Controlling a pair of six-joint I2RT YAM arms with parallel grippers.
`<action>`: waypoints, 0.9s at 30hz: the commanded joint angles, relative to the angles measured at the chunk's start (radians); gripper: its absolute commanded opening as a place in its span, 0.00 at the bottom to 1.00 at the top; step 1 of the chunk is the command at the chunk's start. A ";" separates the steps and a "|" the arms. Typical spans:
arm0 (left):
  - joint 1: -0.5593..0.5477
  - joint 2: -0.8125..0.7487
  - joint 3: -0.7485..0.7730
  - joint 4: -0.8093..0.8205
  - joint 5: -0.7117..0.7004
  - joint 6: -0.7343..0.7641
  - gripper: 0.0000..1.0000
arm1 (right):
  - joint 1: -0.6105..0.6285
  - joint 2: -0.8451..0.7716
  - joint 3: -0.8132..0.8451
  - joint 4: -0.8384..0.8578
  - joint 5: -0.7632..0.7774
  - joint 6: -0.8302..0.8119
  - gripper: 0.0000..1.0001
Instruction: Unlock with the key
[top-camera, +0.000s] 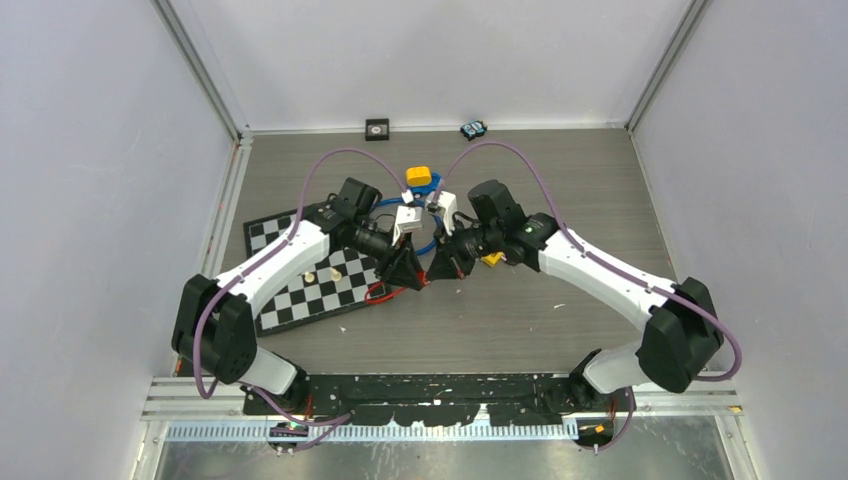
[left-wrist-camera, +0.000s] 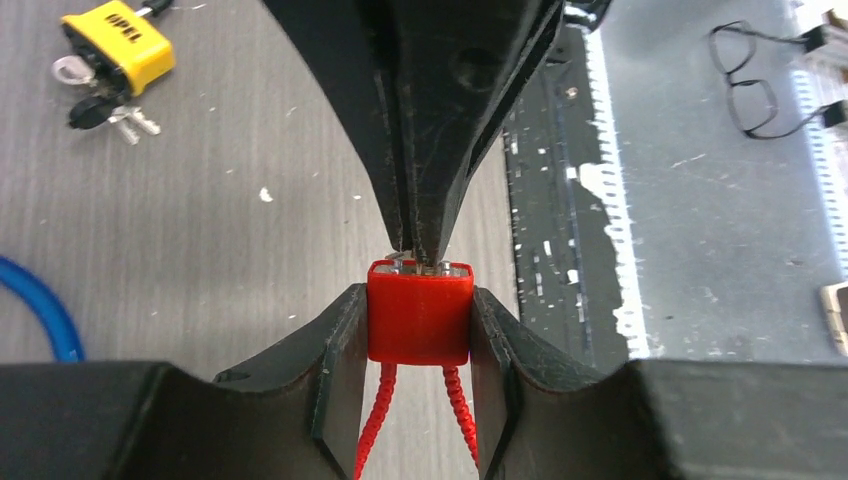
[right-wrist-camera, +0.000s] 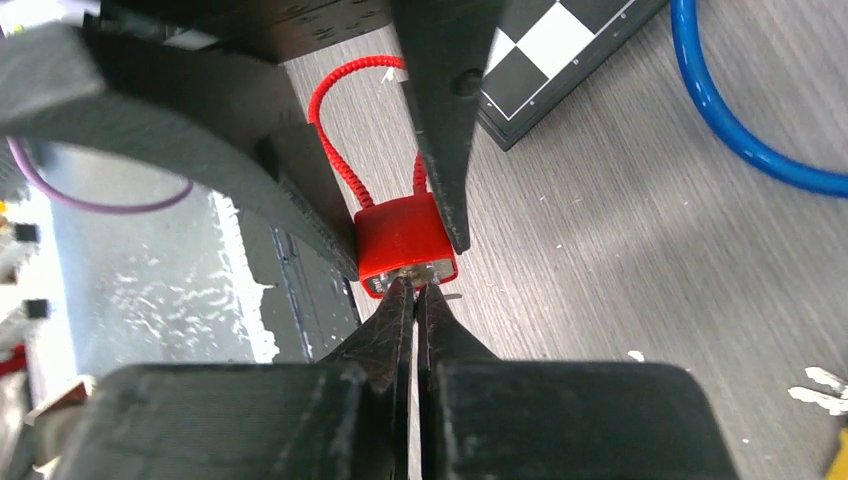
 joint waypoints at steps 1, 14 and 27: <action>-0.008 -0.028 0.017 0.061 -0.136 0.014 0.00 | -0.045 0.053 0.056 0.108 -0.084 0.171 0.01; -0.011 -0.051 -0.011 0.127 -0.210 0.004 0.00 | -0.167 0.064 0.017 0.220 -0.143 0.330 0.50; -0.095 -0.049 0.016 0.179 -0.456 -0.031 0.00 | -0.180 0.192 0.006 0.315 -0.205 0.468 0.62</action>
